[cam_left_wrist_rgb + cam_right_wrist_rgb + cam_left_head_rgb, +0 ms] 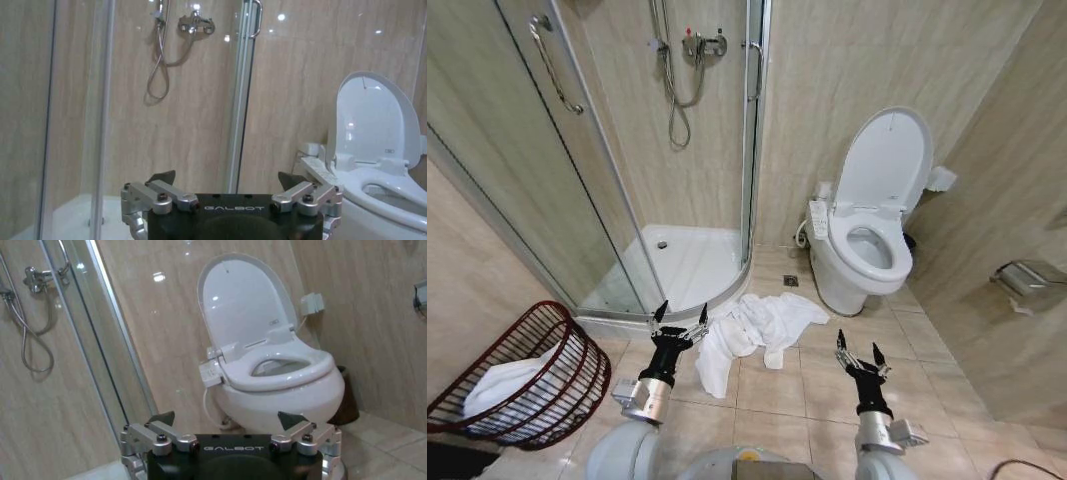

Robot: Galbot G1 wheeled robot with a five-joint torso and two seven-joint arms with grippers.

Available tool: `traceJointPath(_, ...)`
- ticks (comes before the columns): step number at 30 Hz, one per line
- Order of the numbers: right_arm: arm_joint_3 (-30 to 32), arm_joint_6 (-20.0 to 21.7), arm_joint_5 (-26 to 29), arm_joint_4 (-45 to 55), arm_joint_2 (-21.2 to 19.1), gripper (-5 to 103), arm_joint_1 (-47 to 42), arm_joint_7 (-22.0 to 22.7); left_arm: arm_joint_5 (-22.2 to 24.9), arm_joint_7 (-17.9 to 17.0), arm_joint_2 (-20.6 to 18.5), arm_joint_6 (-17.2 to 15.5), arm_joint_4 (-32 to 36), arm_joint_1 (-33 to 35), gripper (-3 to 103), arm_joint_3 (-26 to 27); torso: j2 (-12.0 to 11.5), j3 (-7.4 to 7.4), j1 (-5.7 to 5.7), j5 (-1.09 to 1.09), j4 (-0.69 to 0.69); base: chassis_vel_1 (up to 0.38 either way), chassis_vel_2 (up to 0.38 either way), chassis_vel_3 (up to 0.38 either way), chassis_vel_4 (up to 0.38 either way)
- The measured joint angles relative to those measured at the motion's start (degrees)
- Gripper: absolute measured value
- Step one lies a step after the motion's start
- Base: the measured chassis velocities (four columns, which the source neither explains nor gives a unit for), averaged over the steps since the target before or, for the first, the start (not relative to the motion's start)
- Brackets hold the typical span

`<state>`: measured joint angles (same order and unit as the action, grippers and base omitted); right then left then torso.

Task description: Discard the used towel into the hamper.

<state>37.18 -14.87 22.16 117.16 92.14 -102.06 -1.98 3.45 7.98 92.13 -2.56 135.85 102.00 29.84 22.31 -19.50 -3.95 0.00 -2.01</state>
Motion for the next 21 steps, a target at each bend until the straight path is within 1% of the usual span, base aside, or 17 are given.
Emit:
traceJointPath(6,-0.07,-1.64,-1.26,-0.44,0.0,100,-0.26,-0.16,0.0,0.0,0.0,0.0,0.0,0.0,100,0.0,0.17,-0.09,-0.06,0.0,0.0,-0.027,0.016,0.015,-0.024)
traceJointPath(9,-0.05,-1.56,-1.19,-0.37,0.0,100,-0.45,-0.16,0.0,0.0,0.0,0.0,0.0,0.01,100,0.0,0.24,-0.12,-0.08,0.0,0.0,-0.108,0.08,0.06,-0.085)
traceJointPath(16,0.36,-0.84,-0.3,-0.32,-0.05,100,0.53,0.21,0.0,0.0,0.0,0.0,0.0,0.0,100,0.0,0.36,-0.23,-0.17,0.0,-0.01,-0.132,0.145,0.139,-0.139)
traceJointPath(21,0.3,-2.58,-0.05,-1.57,-0.49,100,1.12,1.18,0.0,0.0,0.0,0.0,0.0,-0.01,100,0.0,0.44,-0.27,-0.19,0.0,0.0,-0.114,0.122,0.13,-0.127)
